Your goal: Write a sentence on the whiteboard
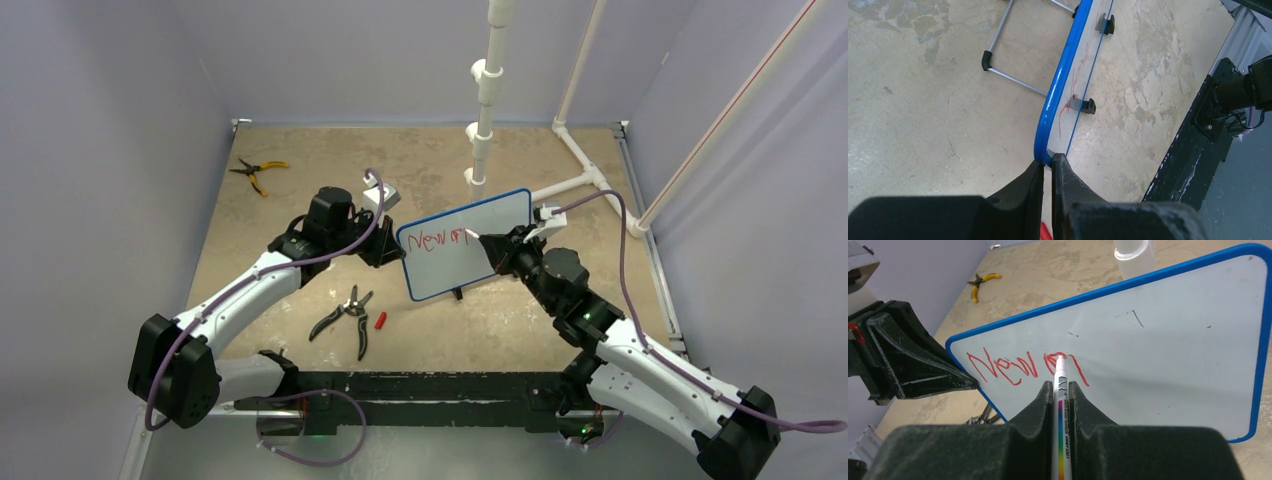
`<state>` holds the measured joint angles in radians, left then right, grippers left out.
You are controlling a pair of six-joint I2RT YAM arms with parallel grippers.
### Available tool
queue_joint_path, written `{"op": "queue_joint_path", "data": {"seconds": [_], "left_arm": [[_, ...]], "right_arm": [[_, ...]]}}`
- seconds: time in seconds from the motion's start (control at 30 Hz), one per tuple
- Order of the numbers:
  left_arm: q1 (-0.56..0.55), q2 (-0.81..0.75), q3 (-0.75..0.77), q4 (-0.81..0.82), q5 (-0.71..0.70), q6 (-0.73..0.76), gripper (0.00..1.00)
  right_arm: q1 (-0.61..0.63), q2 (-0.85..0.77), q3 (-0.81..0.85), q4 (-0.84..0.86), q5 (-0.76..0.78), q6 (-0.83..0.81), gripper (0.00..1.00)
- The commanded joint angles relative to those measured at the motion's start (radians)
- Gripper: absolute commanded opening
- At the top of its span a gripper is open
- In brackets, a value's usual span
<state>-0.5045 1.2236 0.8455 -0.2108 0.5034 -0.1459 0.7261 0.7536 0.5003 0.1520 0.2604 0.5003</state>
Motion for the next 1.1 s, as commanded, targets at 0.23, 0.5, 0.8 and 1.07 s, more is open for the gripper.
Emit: {"op": "queue_joint_path", "data": {"seconds": [0.23,0.5,0.8,1.07], "left_arm": [[0.003,-0.004,-0.006,0.048,0.006,0.005,0.00],[0.002,0.007,-0.007,0.055,0.020,0.000,0.00],[0.003,0.012,-0.007,0.055,0.017,0.000,0.00],[0.001,0.027,-0.009,0.065,0.027,-0.009,0.00]], "right_arm": [[-0.002,0.018,-0.027,0.091,0.065,-0.008,0.00],[-0.002,0.022,-0.057,0.110,0.075,-0.005,0.00],[-0.002,-0.013,-0.075,0.114,0.118,0.010,0.00],[-0.002,-0.019,-0.073,0.101,0.129,0.014,0.00]]}}
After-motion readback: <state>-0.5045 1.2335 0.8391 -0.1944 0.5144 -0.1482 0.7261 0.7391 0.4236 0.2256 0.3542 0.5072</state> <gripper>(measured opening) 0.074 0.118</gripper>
